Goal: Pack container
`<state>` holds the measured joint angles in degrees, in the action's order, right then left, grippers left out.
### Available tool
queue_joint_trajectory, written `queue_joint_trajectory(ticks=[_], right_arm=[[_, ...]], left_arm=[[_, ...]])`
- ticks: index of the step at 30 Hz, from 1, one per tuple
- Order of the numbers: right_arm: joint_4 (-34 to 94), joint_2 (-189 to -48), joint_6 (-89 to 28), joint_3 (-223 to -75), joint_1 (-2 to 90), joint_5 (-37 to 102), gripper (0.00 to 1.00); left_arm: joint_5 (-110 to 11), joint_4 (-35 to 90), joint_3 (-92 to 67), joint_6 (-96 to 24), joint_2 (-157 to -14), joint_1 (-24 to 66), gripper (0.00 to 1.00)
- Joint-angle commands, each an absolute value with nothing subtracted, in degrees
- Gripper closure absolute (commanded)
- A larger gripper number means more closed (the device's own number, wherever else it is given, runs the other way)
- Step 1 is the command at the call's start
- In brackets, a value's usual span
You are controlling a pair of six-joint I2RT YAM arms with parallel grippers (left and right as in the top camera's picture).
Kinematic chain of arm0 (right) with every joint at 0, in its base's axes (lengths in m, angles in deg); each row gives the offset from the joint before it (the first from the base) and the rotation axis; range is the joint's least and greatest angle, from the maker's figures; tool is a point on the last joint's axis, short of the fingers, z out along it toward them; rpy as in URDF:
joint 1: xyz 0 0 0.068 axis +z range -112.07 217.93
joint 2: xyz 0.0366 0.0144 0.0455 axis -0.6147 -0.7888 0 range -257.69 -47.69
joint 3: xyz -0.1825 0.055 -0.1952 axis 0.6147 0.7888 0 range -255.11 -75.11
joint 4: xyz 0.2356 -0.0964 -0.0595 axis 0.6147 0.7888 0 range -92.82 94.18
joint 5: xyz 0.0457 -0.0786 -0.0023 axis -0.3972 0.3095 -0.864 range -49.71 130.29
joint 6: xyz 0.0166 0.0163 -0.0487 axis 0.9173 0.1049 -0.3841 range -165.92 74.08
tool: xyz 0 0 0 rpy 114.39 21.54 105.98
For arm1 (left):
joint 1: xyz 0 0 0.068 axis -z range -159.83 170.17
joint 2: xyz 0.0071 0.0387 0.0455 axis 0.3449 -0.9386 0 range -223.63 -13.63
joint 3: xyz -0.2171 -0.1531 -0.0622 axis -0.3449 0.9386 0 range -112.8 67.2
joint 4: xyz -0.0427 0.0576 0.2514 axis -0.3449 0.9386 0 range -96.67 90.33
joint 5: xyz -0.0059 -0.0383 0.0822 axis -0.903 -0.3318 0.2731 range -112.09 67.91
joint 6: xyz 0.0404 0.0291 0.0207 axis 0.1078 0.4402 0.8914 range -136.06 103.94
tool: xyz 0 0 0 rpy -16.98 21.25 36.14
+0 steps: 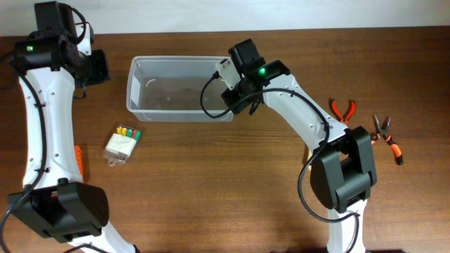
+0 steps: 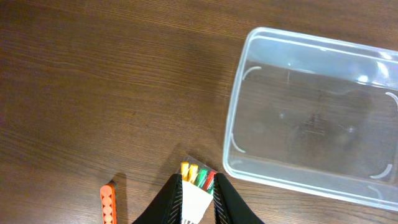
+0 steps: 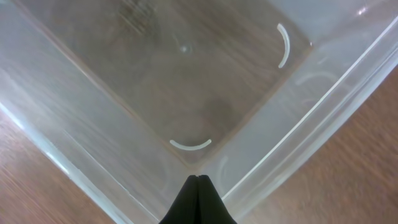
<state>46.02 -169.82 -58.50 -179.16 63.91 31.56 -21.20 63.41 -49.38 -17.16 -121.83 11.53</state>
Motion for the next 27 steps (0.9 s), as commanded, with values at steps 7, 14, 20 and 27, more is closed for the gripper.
queue_joint_trajectory(ticks=[7,14,20,27], right_arm=[[47.81,-171.28,-53.63,-180.44,63.32,47.69,0.96],[53.03,-171.28,-48.91,-180.44,60.26,48.45,0.96],[59.96,-171.28,-47.49,-180.44,58.92,48.3,0.96],[64.92,-171.28,-46.9,-180.44,58.42,47.8,0.96]], left_arm=[[-21.23,63.21,-50.14,-16.92,-120.74,11.64,0.82],[-21.23,62.78,-50.14,-16.92,-120.74,11.64,0.81],[-21.23,61.2,-50.16,-16.92,-120.74,11.66,0.81],[-21.23,61.03,-50.16,-16.92,-120.74,11.66,0.81]])
